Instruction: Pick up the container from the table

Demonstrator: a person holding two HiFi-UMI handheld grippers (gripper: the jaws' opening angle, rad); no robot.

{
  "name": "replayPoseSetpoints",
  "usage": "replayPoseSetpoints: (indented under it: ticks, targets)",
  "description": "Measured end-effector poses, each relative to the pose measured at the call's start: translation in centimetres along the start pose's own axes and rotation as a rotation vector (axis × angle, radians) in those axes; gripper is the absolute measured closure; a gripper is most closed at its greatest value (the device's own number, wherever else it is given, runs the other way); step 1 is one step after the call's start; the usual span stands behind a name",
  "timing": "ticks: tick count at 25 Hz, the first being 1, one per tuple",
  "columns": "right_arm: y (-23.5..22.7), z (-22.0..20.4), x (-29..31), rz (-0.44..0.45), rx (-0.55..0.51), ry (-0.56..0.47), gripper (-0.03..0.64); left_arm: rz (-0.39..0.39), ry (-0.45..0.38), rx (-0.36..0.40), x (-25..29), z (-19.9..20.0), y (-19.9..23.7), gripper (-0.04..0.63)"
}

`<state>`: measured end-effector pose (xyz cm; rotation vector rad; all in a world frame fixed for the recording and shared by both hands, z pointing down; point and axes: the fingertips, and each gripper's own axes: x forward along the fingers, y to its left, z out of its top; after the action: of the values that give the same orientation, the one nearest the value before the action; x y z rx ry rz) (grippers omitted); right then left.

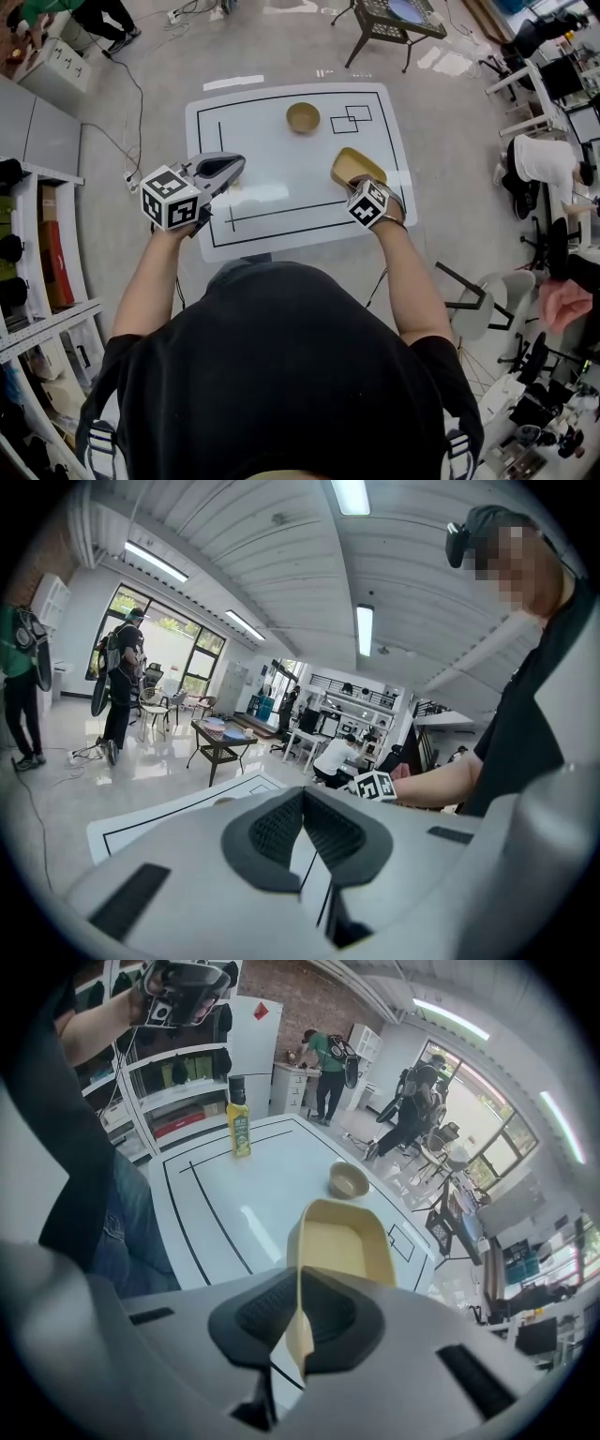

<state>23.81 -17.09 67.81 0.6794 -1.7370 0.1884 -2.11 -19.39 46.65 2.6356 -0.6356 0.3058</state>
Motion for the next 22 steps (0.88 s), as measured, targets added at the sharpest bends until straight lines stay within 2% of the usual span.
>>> replayPoseSetpoints:
  ticks: [22]
  targets:
    - [0.7, 0.0, -2.9, -0.032, 0.001, -0.018, 0.601, -0.019, -0.01, 0.017, -0.3, -0.1, -2.6, 0.589]
